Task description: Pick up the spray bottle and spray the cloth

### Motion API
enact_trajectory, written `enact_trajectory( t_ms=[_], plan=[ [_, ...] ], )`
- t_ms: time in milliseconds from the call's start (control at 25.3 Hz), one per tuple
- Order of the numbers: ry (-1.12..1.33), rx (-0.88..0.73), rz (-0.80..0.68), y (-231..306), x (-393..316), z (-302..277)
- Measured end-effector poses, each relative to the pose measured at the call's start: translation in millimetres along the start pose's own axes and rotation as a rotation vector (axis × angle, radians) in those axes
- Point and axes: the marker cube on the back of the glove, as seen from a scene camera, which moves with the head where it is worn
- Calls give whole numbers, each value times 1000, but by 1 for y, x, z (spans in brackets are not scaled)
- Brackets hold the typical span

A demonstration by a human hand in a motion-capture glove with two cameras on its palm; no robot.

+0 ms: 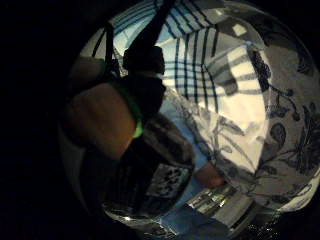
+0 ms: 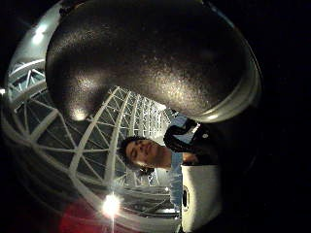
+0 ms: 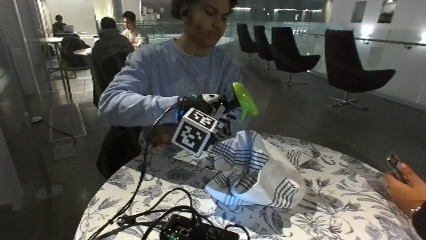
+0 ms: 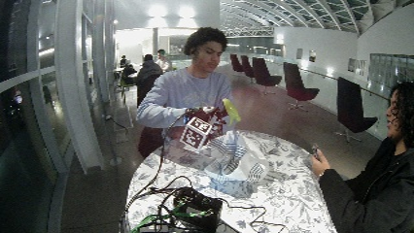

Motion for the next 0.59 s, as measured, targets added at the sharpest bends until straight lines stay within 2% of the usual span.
enact_trajectory(
  t_ms=[593],
  plan=[
    [7, -20, 53, 1, 4, 6]
  ],
)
